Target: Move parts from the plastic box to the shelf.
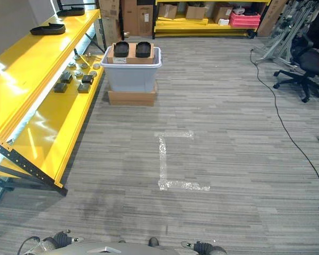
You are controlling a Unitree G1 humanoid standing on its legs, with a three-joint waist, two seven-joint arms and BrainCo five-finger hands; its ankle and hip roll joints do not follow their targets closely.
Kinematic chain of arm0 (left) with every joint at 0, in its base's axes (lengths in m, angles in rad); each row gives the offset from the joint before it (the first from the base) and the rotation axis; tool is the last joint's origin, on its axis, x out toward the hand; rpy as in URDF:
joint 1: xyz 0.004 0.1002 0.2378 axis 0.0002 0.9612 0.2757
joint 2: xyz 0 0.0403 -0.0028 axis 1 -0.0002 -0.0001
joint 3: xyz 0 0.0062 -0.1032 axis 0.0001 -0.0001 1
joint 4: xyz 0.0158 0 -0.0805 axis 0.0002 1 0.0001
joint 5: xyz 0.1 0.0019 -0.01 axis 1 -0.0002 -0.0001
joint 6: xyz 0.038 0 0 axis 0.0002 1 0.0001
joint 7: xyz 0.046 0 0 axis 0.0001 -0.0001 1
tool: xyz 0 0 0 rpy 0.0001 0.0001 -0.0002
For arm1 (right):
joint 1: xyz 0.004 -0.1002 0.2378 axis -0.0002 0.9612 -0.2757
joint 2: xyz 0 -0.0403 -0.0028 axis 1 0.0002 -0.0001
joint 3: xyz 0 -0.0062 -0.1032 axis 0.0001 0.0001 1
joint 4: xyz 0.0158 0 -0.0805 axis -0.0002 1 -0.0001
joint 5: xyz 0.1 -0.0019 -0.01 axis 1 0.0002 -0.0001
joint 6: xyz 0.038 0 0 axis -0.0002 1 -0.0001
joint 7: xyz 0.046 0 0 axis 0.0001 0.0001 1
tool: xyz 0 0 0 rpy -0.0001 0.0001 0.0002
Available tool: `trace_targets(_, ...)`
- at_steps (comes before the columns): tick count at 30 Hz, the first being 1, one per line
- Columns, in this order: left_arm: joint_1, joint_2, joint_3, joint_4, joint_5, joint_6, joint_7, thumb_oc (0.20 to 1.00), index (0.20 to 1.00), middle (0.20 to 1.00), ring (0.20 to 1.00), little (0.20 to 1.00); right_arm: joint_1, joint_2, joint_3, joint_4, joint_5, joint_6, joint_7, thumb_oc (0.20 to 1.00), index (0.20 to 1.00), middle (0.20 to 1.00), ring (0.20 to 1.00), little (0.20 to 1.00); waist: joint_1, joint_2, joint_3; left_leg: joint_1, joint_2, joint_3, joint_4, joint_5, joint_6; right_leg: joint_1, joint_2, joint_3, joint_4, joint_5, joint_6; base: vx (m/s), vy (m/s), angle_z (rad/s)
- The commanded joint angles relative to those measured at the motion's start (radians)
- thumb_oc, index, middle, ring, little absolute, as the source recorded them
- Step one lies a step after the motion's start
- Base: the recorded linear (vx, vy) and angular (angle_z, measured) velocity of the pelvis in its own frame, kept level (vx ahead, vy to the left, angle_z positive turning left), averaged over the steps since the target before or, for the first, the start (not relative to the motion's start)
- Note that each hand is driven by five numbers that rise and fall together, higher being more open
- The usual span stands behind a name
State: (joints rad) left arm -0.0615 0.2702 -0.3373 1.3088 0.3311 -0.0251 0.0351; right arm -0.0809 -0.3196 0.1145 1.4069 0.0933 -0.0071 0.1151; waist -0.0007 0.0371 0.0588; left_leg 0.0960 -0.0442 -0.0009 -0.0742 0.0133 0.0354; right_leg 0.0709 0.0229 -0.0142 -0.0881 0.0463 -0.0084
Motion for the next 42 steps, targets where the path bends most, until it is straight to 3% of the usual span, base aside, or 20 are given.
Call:
trace_targets(1, -0.043, 0.031, -0.005, 0.048, 0.044, -0.017, 0.04, 1.0, 1.0, 1.0, 1.0, 1.0, 0.005, 0.015, 0.029, 0.069, -0.001, -0.013, -0.041, 1.0, 1.0, 1.0, 1.0, 1.0, 0.007, -0.035, -0.046, -0.024, -0.012, -0.058, -0.013, 0.013, -0.021, -0.001, -0.065, 0.021, 0.001, 0.048, 0.093, 0.0, 0.0, 0.0)
trace_targets(6, -0.049, 0.024, -0.032, 0.048, 0.082, -0.011, 0.059, 1.0, 1.0, 1.0, 1.0, 1.0, -0.007, 0.015, 0.03, 0.087, -0.015, -0.009, -0.053, 1.0, 1.0, 1.0, 1.0, 1.0, 0.005, -0.034, -0.049, -0.023, -0.011, -0.057, -0.013, 0.011, -0.022, 0.001, -0.064, 0.024, 0.001, 0.046, 0.092, 0.0, 0.0, 0.0)
trace_targets(14, -0.051, -0.019, 0.044, 0.125, -0.06, 0.003, -0.001, 1.0, 1.0, 1.0, 1.0, 1.0, -0.022, -0.001, 0.034, 0.101, -0.054, 0.012, -0.045, 1.0, 1.0, 1.0, 1.0, 1.0, 0.003, -0.026, -0.074, -0.014, -0.012, -0.06, -0.013, 0.006, -0.019, 0.009, -0.061, 0.027, 0.001, 0.041, 0.089, 0.01, 0.002, 0.0)
trace_targets(25, -0.043, -0.014, 0.061, 0.121, -0.114, -0.001, -0.046, 1.0, 1.0, 1.0, 1.0, 1.0, -0.004, 0.0, 0.005, 0.117, -0.021, 0.026, -0.021, 1.0, 1.0, 1.0, 1.0, 1.0, 0.004, -0.033, -0.074, -0.005, -0.019, -0.08, -0.013, -0.001, -0.003, 0.013, -0.068, 0.014, 0.03, 0.028, 0.091, 0.02, 0.039, 0.06)
trace_targets(30, -0.054, -0.021, 0.041, 0.13, -0.108, 0.005, -0.073, 1.0, 1.0, 1.0, 1.0, 1.0, -0.031, 0.002, 0.024, 0.088, -0.021, 0.022, -0.008, 1.0, 1.0, 1.0, 1.0, 1.0, -0.008, -0.025, -0.027, -0.008, -0.022, -0.081, -0.013, 0.002, 0.021, -0.094, -0.064, 0.029, 0.238, 0.006, 0.116, -0.02, 0.118, 0.0)
trace_targets(33, -0.066, -0.014, 0.029, 0.131, -0.101, 0.012, -0.082, 1.0, 1.0, 1.0, 1.0, 1.0, -0.051, 0.009, 0.041, 0.069, -0.022, 0.022, -0.01, 1.0, 1.0, 1.0, 1.0, 1.0, -0.024, -0.025, 0.017, -0.002, -0.018, -0.078, -0.013, 0.008, 0.031, -0.192, -0.051, 0.062, 0.403, 0.09, 0.145, -0.02, 0.107, -0.07)
trace_targets(34, -0.07, -0.013, 0.029, 0.13, -0.101, 0.014, -0.08, 1.0, 1.0, 1.0, 1.0, 1.0, -0.056, 0.013, 0.047, 0.067, -0.023, 0.023, -0.009, 1.0, 1.0, 1.0, 1.0, 1.0, -0.024, -0.018, 0.027, 0.001, -0.009, -0.071, -0.013, 0.007, 0.031, -0.22, -0.046, 0.056, 0.45, 0.091, 0.149, 0.12, 0.085, -0.09)
trace_targets(35, -0.068, -0.013, 0.033, 0.134, -0.105, 0.017, -0.082, 1.0, 1.0, 1.0, 1.0, 1.0, -0.057, 0.025, 0.064, 0.061, -0.035, 0.024, -0.009, 1.0, 1.0, 1.0, 1.0, 1.0, -0.025, -0.016, 0.027, 0.019, -0.007, -0.054, -0.013, -0.011, 0.028, -0.25, -0.058, 0.008, 0.408, 0.085, 0.141, 0.2, 0.053, -0.1)
trace_targets(37, -0.073, -0.014, 0.04, 0.138, -0.118, 0.017, -0.08, 1.0, 1.0, 1.0, 1.0, 1.0, -0.055, 0.03, 0.069, 0.061, -0.038, 0.022, -0.011, 1.0, 1.0, 1.0, 1.0, 1.0, -0.033, -0.021, 0.025, 0.034, -0.014, -0.054, -0.013, -0.029, 0.024, -0.253, -0.048, -0.003, 0.303, 0.082, 0.127, 0.23, -0.03, -0.23)
trace_targets(40, -0.084, -0.019, 0.032, 0.137, -0.123, 0.017, -0.082, 1.0, 1.0, 1.0, 1.0, 1.0, -0.052, 0.031, 0.072, 0.07, -0.032, 0.021, -0.016, 1.0, 1.0, 1.0, 1.0, 1.0, -0.05, -0.025, 0.027, 0.046, -0.021, -0.069, -0.013, -0.045, 0.021, -0.26, -0.012, 0.039, 0.232, 0.094, 0.114, 0.16, -0.054, -0.12)
trace_targets(42, -0.094, -0.025, 0.022, 0.137, -0.119, 0.011, -0.089, 1.0, 1.0, 1.0, 1.0, 1.0, -0.023, 0.026, 0.068, 0.102, -0.039, 0.025, -0.011, 1.0, 1.0, 1.0, 1.0, 1.0, -0.076, -0.028, 0.011, 0.079, -0.017, -0.095, -0.013, -0.082, 0.008, -0.257, 0.021, 0.103, 0.168, 0.103, 0.097, 0.32, -0.151, 0.13)
